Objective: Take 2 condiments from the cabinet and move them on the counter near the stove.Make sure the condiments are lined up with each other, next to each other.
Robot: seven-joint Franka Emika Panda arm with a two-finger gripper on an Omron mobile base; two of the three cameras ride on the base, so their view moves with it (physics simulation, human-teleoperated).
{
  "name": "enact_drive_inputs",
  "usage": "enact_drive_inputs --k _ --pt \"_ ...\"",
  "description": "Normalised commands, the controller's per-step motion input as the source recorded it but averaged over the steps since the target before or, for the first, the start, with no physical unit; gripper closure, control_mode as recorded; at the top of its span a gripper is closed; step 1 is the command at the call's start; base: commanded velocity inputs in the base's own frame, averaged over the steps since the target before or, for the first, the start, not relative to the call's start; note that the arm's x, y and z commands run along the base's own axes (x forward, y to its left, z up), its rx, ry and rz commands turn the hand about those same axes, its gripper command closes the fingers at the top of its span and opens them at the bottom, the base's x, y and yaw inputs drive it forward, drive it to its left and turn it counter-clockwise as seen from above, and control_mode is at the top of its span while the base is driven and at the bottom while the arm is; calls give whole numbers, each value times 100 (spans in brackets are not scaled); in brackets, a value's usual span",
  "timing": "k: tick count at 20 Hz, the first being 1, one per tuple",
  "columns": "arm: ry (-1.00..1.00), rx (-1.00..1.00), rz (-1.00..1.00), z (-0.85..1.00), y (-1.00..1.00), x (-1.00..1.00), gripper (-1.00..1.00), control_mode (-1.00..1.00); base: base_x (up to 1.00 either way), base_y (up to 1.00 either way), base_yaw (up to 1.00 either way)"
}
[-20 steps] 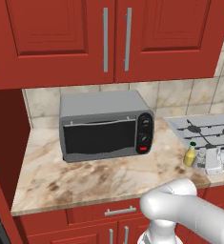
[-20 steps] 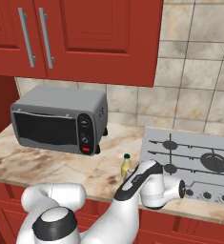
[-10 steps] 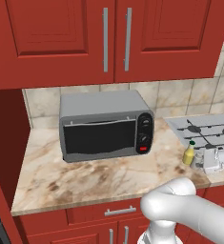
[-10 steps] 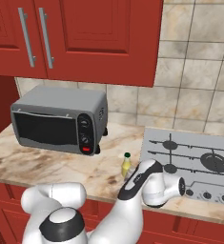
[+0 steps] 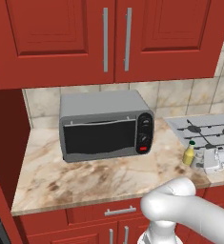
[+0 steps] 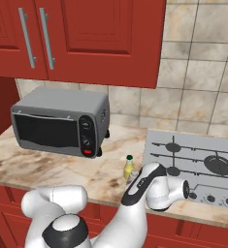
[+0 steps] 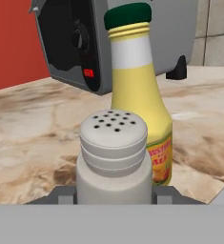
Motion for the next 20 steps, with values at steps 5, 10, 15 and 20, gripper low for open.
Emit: enact_drive_inputs --k 5,10,15,20 --pt "0 0 0 -4 0 3 100 -100 0 0 0" --pt "0 0 0 -5 0 9 100 -100 0 0 0" --pt "0 0 0 -6 0 10 -100 -100 0 0 0" --pt "0 0 0 -3 0 10 -100 -100 0 0 0"
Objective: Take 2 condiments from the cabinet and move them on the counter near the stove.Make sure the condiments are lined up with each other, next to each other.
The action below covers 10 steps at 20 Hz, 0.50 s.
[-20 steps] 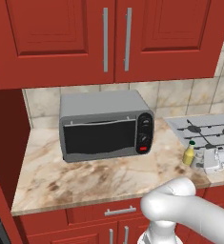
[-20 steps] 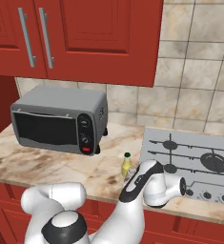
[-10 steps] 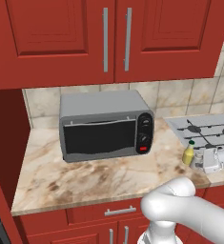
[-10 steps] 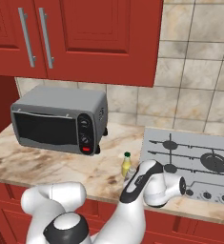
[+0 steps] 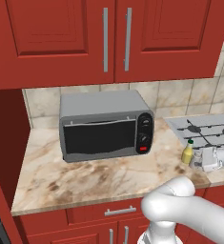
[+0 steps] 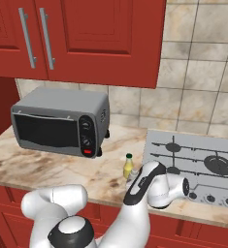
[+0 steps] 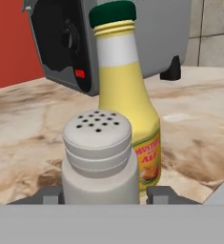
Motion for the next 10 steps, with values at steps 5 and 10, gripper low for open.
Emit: enact_drive_inputs --k 5,10 --pt "0 1 0 -5 0 0 -100 -100 0 0 0" --pt "0 1 0 -1 -1 0 -100 -100 0 0 0"
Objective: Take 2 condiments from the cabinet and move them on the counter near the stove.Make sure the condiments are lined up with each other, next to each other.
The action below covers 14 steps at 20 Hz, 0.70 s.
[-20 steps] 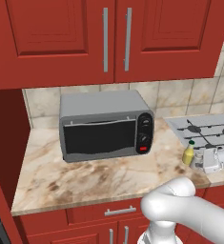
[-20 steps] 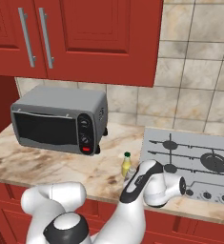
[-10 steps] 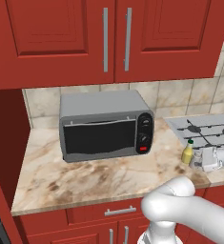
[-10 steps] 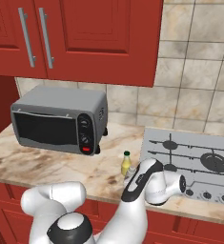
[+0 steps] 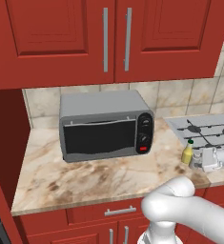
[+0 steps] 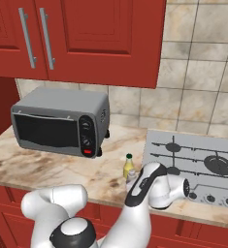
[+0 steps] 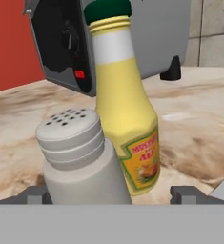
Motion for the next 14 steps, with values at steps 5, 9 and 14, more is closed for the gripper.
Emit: enact_drive_inputs --k 5,9,14 --pt "0 3 0 3 -10 -1 -100 -100 0 0 0" --pt "-2 3 0 10 -6 -14 -100 -100 0 0 0" --pt "-2 1 1 19 0 -24 -100 -100 0 0 0"
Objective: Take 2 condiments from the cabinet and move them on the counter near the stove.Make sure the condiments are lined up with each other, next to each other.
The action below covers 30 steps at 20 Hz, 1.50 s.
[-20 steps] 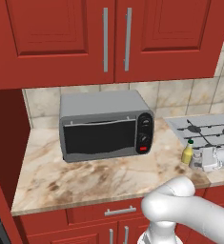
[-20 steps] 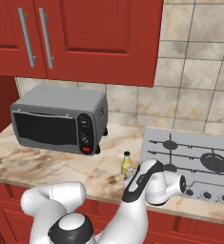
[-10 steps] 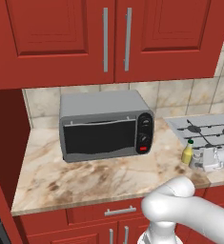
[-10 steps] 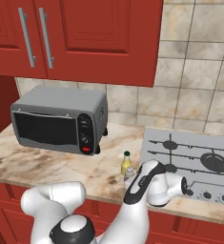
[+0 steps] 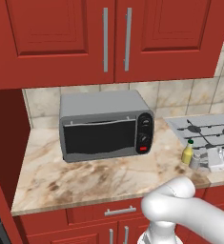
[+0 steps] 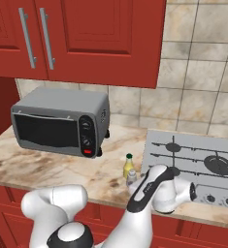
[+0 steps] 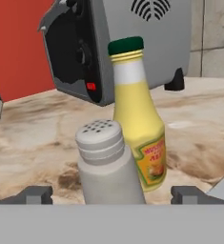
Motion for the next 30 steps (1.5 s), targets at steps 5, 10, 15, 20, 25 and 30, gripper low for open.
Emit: enact_drive_inputs --k 5,10,15,20,25,30 --pt "-3 1 1 30 -3 -32 -100 -100 0 0 0" --pt "-2 0 0 49 -4 -37 -100 -100 0 0 0" --pt "0 0 -1 61 3 -34 -100 -100 0 0 0" --pt "1 0 -15 56 32 -25 -100 -100 0 0 0" --pt "13 -1 -35 37 62 -28 -100 -100 0 0 0" --pt "32 -6 -34 53 46 -14 -100 -100 0 0 0"
